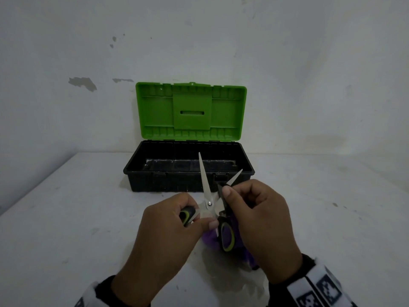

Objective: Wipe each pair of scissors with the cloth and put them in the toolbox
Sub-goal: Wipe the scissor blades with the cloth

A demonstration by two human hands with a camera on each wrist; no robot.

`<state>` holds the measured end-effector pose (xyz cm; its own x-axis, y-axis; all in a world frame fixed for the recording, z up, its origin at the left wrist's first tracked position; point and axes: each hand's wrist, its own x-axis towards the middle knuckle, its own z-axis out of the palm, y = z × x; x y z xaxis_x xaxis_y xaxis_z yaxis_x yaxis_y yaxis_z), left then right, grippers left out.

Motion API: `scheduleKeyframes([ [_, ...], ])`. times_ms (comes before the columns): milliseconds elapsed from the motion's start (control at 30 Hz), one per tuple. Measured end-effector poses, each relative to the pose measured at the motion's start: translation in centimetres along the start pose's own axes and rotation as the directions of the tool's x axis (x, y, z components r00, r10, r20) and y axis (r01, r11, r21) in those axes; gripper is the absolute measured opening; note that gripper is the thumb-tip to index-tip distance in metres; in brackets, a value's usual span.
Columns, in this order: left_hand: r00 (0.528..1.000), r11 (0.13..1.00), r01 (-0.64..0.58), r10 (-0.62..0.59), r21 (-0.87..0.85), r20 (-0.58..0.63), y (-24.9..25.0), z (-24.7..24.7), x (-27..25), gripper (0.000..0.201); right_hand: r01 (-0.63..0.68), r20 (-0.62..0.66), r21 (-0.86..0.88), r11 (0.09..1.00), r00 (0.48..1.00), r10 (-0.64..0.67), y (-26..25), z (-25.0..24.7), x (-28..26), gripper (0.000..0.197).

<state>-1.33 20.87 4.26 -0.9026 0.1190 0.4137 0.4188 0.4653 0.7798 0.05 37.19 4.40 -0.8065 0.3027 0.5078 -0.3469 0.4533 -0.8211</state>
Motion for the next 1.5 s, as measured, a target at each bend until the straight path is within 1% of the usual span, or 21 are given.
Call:
scheduleKeyframes([
  [67,1.000,1.000,-0.008,0.008,-0.003,-0.014,-0.1,0.0,0.1,0.034,-0.015,0.007,0.006,1.000,1.000,0.015,0.0,-0.2,0.1,0.016],
  [167,1.000,1.000,-0.018,0.018,-0.005,-0.018,-0.3,0.1,0.2,0.033,-0.026,0.078,0.010,1.000,0.997,0.025,-0.4,-0.1,-0.3,0.015],
  [200,1.000,1.000,-0.021,0.021,-0.005,-0.011,-0.3,0.2,0.3,0.033,-0.025,0.072,0.004,1.000,0.997,0.024,-0.5,-0.2,-0.2,0.015],
  [300,1.000,1.000,-0.024,0.024,-0.008,-0.001,-0.3,0.2,0.4,0.034,-0.048,-0.034,0.029,0.998,0.998,0.049,0.2,-0.6,0.6,0.018],
  [333,1.000,1.000,-0.020,0.020,-0.010,0.001,-0.3,0.3,0.4,0.034,-0.055,-0.050,0.033,0.998,0.997,0.056,0.4,-0.7,0.7,0.019],
  [367,1.000,1.000,-0.019,0.019,-0.009,0.005,-0.3,0.3,0.5,0.034,-0.053,-0.044,0.021,0.998,0.998,0.054,0.5,-0.7,0.7,0.020],
  [467,1.000,1.000,-0.016,0.016,-0.020,0.027,-0.5,0.2,0.7,0.033,-0.020,0.029,-0.042,0.999,0.999,0.022,0.1,-0.5,0.1,0.018],
  [500,0.999,1.000,-0.014,0.015,-0.028,0.034,-0.5,0.2,0.7,0.033,-0.017,0.026,-0.045,0.999,1.000,0.018,0.1,-0.5,0.0,0.018],
  [633,0.999,0.998,-0.027,0.030,-0.065,0.036,-0.5,0.1,0.7,0.032,-0.065,-0.069,0.030,0.997,0.995,0.067,0.8,-1.0,0.7,0.020],
  [800,0.999,0.994,-0.014,0.018,-0.105,0.036,-0.6,0.0,0.7,0.037,-0.013,0.004,-0.025,1.000,1.000,0.013,0.0,-0.8,-0.1,0.019],
  [933,0.999,0.994,-0.011,0.015,-0.109,0.044,-0.6,-0.1,0.7,0.036,-0.061,-0.088,0.021,0.998,0.994,0.063,1.0,-1.3,0.9,0.022],
  [967,0.999,0.994,-0.013,0.018,-0.107,0.047,-0.6,-0.1,0.7,0.035,-0.066,-0.091,0.022,0.998,0.994,0.067,1.1,-1.3,1.0,0.022],
  [1100,0.998,0.993,-0.023,0.030,-0.116,0.052,-0.5,-0.4,0.7,0.037,-0.050,-0.031,0.015,0.999,0.998,0.051,0.1,-1.2,0.4,0.021],
  [1233,0.998,0.991,-0.016,0.023,-0.132,0.054,0.0,-0.3,0.6,0.036,-0.071,-0.120,0.069,0.995,0.990,0.079,1.0,-1.9,1.5,0.025],
  [1267,0.998,0.991,-0.016,0.023,-0.135,0.052,0.0,-0.3,0.6,0.036,-0.064,-0.118,0.060,0.996,0.991,0.071,1.0,-1.9,1.5,0.025],
  [1333,0.998,0.991,-0.021,0.027,-0.130,0.049,-0.1,-0.4,0.6,0.037,-0.047,-0.064,0.036,0.998,0.997,0.049,0.5,-1.8,1.0,0.024],
  [1400,0.998,0.994,-0.029,0.034,-0.110,0.047,-0.2,-0.5,0.6,0.037,-0.064,-0.035,0.033,0.997,0.997,0.065,0.3,-1.7,0.9,0.022],
  [1500,0.998,0.995,-0.031,0.036,-0.098,0.050,-0.1,-0.3,0.5,0.036,-0.098,-0.088,0.081,0.992,0.991,0.105,1.3,-2.3,1.7,0.024],
])
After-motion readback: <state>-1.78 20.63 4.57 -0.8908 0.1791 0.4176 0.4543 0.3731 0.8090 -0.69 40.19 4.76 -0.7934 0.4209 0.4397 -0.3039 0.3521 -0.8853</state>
